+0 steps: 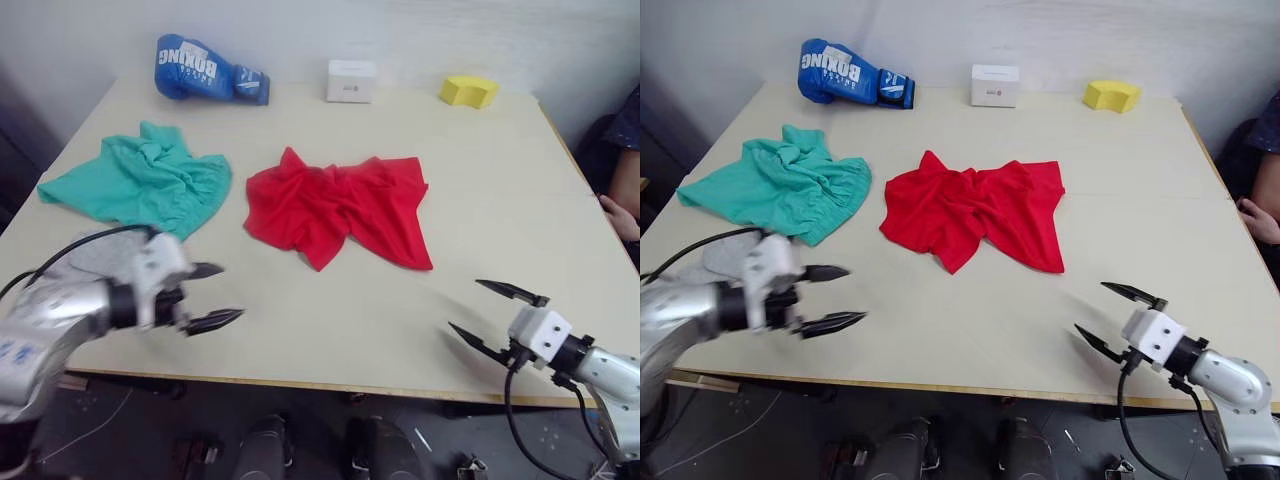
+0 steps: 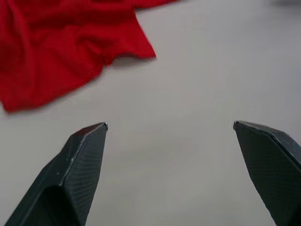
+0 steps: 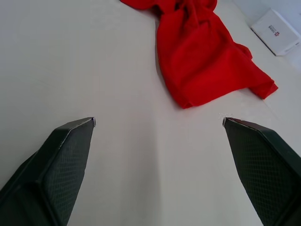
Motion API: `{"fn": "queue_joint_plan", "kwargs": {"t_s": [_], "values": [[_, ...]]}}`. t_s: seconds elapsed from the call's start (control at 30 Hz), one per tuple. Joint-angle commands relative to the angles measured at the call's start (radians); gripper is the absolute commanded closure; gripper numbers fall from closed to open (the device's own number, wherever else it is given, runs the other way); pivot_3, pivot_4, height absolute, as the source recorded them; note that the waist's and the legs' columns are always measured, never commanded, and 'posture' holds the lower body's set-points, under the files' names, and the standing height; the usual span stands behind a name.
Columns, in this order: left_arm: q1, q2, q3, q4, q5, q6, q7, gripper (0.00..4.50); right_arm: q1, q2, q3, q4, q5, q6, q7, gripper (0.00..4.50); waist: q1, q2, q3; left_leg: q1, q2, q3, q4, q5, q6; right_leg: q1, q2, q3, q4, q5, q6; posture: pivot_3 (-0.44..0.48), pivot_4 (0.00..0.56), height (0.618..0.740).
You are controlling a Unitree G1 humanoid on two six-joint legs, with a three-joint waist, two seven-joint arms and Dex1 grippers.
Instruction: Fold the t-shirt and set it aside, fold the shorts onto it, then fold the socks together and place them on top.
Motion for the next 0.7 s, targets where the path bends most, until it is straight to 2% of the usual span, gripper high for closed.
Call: {"fn": "queue_joint_plan", "kwargs": {"t_s": [0.03, 0.2, 0.4, 0.57, 0.7], "values": [[-0.18, -0.115, -0.17, 0.081, 0.097, 0.126, 0.107, 0.0, -0.04, 0.014, -0.005, -0.064, -0.03, 0.017, -0.07, 0.05, -0.001, 0.0, 0.0, 0.001, 0.0, 0.002, 0.0, 0.0, 0.0, 0.0, 0.0, 0.002, 0.002, 0.0, 0.001, 0.0, 0.15, 0.74], [-0.315, -0.299, -0.329, 0.232, 0.247, 0.144, 0.242, 0.0, -0.126, 0.053, 0.025, -0.096, -0.06, 0.03, -0.144, 0.05, -0.008, -0.001, 0.001, 0.001, 0.0, 0.004, 0.003, 0.0, 0.0, -0.002, 0.001, 0.005, 0.004, -0.001, 0.001, 0.0, 0.15, 0.74], [-0.383, -0.468, -0.396, 0.428, 0.39, 0.048, 0.357, 0.0, -0.181, 0.079, 0.062, -0.084, -0.077, 0.042, -0.165, 0.05, -0.002, -0.002, 0.001, -0.001, 0.001, 0.003, 0.01, -0.001, 0.001, -0.002, 0.0, 0.004, 0.008, -0.001, 0.001, 0.0, 0.15, 0.74], [-0.442, -0.552, -0.437, 0.582, 0.481, -0.025, 0.384, 0.0, -0.186, 0.09, 0.067, -0.082, -0.072, 0.058, -0.176, 0.05, 0.006, -0.002, 0.001, -0.001, 0.0, 0.003, 0.013, -0.002, 0.002, -0.001, -0.001, 0.004, 0.009, -0.001, 0.001, 0.0, 0.15, 0.74], [-0.473, -0.571, -0.45, 0.725, 0.542, -0.111, 0.374, 0.0, -0.182, 0.095, 0.068, -0.086, -0.064, 0.069, -0.177, 0.05, 0.011, -0.002, 0.001, -0.001, 0.001, 0.002, 0.013, -0.002, 0.003, -0.001, -0.001, 0.004, 0.009, -0.001, 0.001, 0.0, 0.15, 0.74]]}}
